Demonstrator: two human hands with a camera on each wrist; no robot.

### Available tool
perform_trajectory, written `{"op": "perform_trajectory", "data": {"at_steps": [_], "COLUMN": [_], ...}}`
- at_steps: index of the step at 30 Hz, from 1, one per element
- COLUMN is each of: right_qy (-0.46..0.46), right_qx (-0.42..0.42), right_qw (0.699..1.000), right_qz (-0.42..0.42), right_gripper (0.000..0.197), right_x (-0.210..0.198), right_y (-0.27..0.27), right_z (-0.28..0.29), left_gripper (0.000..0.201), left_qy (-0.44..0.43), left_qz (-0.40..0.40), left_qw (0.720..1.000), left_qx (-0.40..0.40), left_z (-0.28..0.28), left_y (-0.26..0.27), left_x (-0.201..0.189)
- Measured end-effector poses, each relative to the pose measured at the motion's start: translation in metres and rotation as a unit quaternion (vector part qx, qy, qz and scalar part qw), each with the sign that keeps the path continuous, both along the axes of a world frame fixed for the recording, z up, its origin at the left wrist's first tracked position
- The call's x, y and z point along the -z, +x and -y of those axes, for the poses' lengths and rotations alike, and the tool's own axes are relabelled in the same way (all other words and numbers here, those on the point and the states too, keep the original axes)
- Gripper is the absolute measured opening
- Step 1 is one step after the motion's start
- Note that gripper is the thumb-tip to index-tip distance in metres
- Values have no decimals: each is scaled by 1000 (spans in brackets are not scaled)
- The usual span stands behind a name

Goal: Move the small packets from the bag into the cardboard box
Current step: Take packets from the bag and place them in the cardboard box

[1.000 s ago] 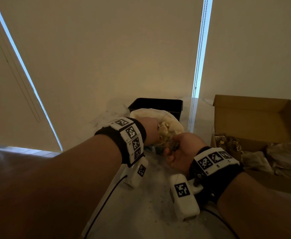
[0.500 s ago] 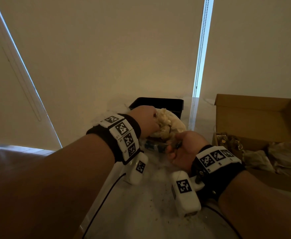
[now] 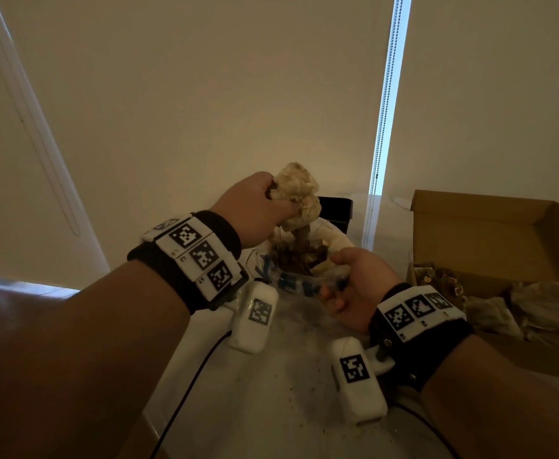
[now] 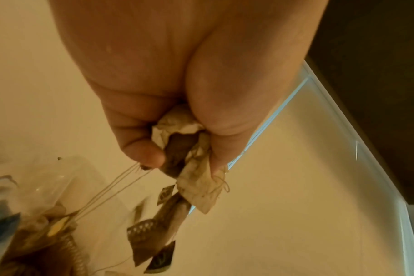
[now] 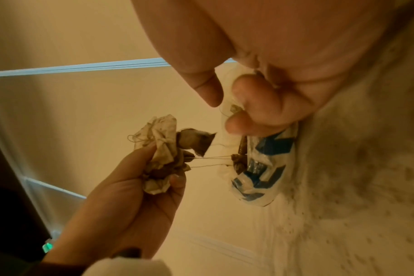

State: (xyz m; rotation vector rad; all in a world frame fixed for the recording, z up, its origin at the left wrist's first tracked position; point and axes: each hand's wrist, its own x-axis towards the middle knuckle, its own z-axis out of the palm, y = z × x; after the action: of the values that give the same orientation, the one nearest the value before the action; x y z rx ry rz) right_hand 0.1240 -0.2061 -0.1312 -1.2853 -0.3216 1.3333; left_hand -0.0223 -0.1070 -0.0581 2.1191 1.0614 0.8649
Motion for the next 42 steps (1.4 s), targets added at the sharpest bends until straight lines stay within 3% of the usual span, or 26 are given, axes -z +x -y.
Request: {"op": "perform_trajectory", "data": {"at_steps": [9,15,23,28,35,39,42], "right_qy": [-7,-12,16,18,146,199,215], "right_qx": [-16,40,76,64,40,41,22], "right_qw": [997,991,974,960,962,964,960], "right_qz": [80,128,213,273,228,170,179], "right_gripper": [36,61,52,80,53,35,29], "right_x": [0,1,1,-7,-15,-20,-22], "right_y": [-6,0,8,10,5,3,3], "right_z": [-4,-9,-13,-10,-3,1,4], "left_gripper": [23,27,27,28,14,12,10], "left_qy": [-155,-150,-204,-213,-199,-196,-193], "left_qz": [126,127,107,81,70,126,157], "left_qw": [980,980,973,974,977,972,967], "left_qx": [21,19,2,6,13,37,57], "left_z": [9,14,28,34,39,46,48], "left_y": [-2,-2,-2,-1,1,2,2], "left_x": [-14,-27,-42,-52,-70,-79,-86]}}
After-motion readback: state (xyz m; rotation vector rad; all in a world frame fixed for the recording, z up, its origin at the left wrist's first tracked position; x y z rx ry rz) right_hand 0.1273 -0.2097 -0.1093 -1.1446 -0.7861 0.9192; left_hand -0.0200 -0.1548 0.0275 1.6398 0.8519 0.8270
